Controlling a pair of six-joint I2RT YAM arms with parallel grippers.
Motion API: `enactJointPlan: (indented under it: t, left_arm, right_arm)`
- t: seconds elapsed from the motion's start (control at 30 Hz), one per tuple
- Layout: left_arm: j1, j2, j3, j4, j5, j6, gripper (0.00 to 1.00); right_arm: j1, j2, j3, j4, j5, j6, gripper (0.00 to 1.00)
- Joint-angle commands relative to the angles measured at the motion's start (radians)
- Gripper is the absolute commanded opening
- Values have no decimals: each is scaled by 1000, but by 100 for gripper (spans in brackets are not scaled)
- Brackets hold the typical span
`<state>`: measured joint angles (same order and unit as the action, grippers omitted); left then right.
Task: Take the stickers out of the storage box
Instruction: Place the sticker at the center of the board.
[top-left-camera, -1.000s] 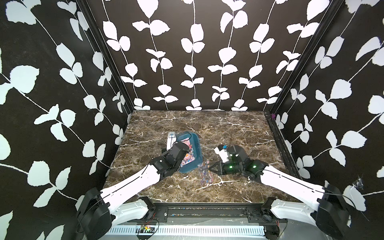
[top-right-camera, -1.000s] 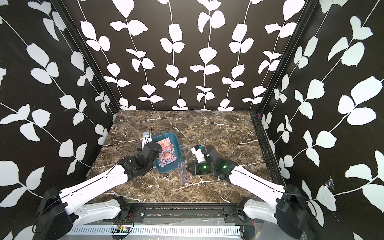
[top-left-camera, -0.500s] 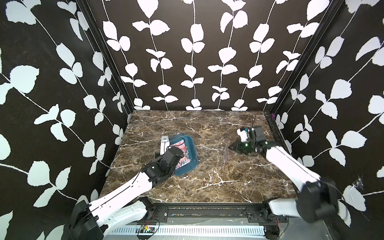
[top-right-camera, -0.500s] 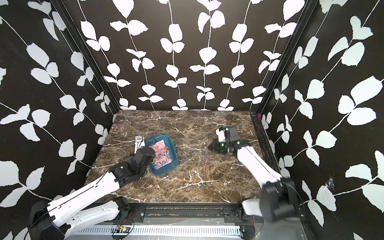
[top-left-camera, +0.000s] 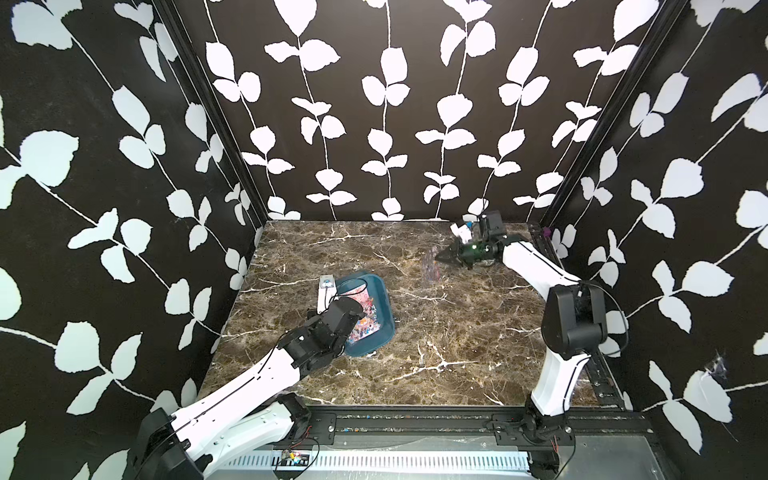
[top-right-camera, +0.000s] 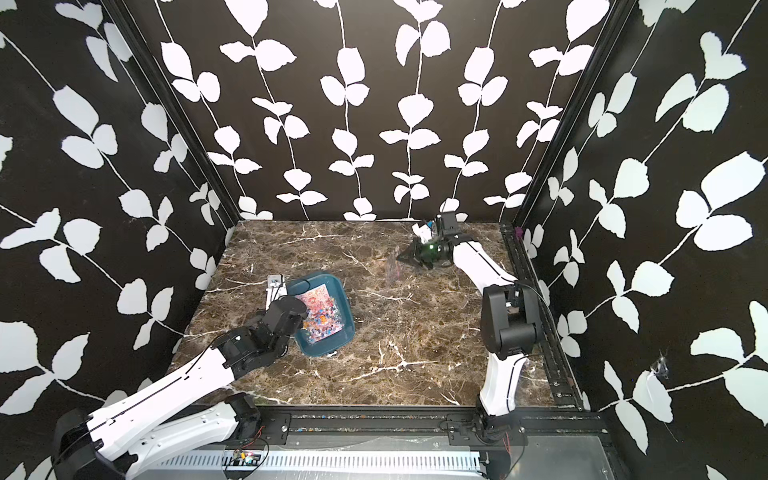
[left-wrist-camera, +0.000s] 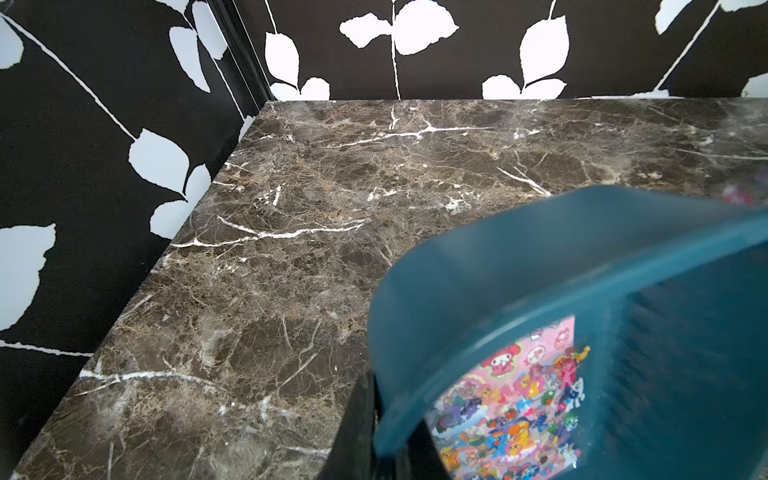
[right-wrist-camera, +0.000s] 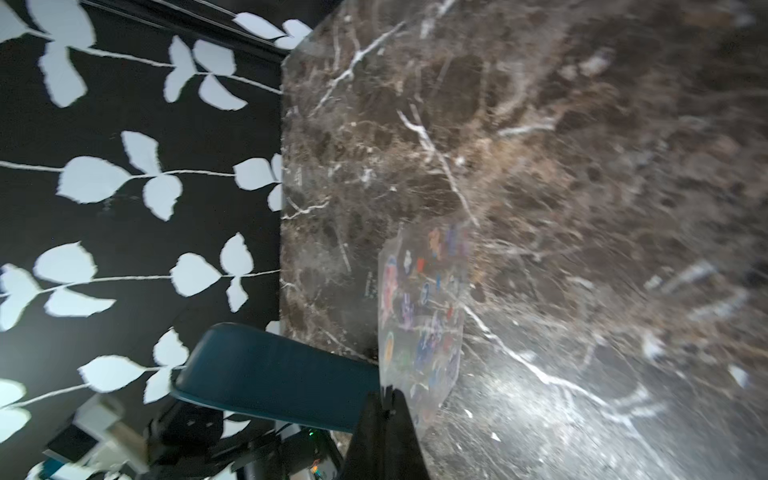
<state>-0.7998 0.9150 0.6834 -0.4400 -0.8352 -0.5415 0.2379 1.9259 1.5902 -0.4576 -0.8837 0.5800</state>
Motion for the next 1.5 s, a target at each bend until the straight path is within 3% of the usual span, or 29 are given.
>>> enactJointPlan:
  t: [0.0, 0.17, 0.4, 0.9, 1.13, 1.27, 1.47]
  left_arm:
    - [4, -22, -10, -14, -15, -13, 0]
    - [5, -15, -6, -7, -6, -12, 0]
    - [5, 8, 11, 2, 17, -6, 0]
    - [5, 23, 19, 18, 31, 6, 0]
    - [5, 27, 27, 21, 42, 6, 0]
    - [6, 37, 30, 26, 48, 9, 0]
    - [6, 39, 39, 25, 70, 17, 0]
  right_arm:
    - [10, 101, 78, -41, -56, -9, 0]
    - [35, 203, 65, -26, -53, -21, 0]
    - [40, 289, 121, -140, 63, -105, 0]
    - [39, 210, -97, 60, 213, -26, 1]
    - [43, 241, -68, 41, 218, -34, 17]
    - [52, 224, -75, 21, 259, -48, 45]
    - [54, 107, -167, 38, 378, -50, 59]
